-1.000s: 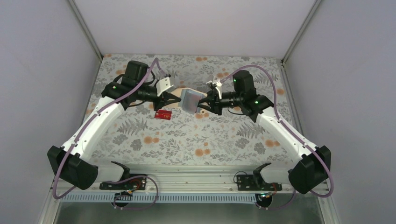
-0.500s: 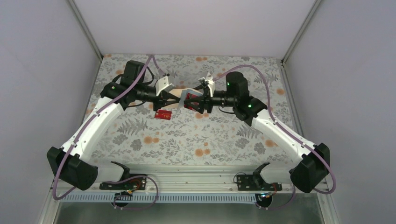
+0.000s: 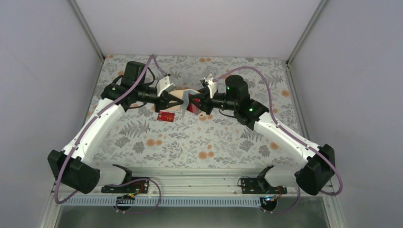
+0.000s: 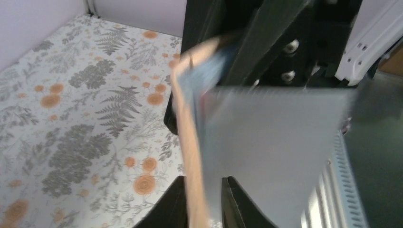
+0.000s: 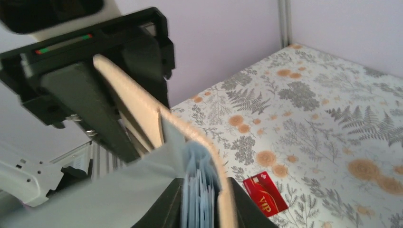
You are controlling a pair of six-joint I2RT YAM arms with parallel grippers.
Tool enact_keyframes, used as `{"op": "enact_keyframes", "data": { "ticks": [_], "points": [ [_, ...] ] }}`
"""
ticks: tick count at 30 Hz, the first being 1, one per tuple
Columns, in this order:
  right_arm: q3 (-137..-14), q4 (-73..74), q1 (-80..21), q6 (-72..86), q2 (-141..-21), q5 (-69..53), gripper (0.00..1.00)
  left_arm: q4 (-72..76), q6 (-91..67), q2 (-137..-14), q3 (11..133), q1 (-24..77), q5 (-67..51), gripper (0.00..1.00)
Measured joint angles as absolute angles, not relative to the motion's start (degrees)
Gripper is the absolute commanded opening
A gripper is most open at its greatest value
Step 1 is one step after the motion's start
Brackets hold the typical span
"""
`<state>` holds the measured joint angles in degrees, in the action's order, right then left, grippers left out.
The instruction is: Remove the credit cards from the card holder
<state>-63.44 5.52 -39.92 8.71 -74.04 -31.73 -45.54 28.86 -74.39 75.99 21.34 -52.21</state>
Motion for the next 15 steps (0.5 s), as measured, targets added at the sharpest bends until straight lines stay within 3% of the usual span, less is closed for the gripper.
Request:
{"op": "enact_keyframes", "data": {
  "ticks": [2, 4, 11, 15],
  "points": [
    [-63.48, 6.13, -40.07, 9.13, -74.06, -30.61, 0.06, -45.12, 28.75, -74.32, 75.96, 21.32, -52.62, 0.76],
    [-63.83, 7.44, -40.18, 9.65, -74.39, -29.61, 0.04, -45.1, 28.91, -74.17, 75.96, 21.32, -53.25, 0.98],
    [-67.81, 13.08, -40.25, 11.88, -76.51, -24.58, 0.04, -44.91, 28.82, -73.08, 75.31, 21.41, -52.6, 1.0],
    [-70.57, 14.02, -40.29, 15.14, -78.3, -22.55, 0.04, -41.12, 25.78, -74.04, 74.7, 24.03, -45.87, 1.0]
  ]
}}
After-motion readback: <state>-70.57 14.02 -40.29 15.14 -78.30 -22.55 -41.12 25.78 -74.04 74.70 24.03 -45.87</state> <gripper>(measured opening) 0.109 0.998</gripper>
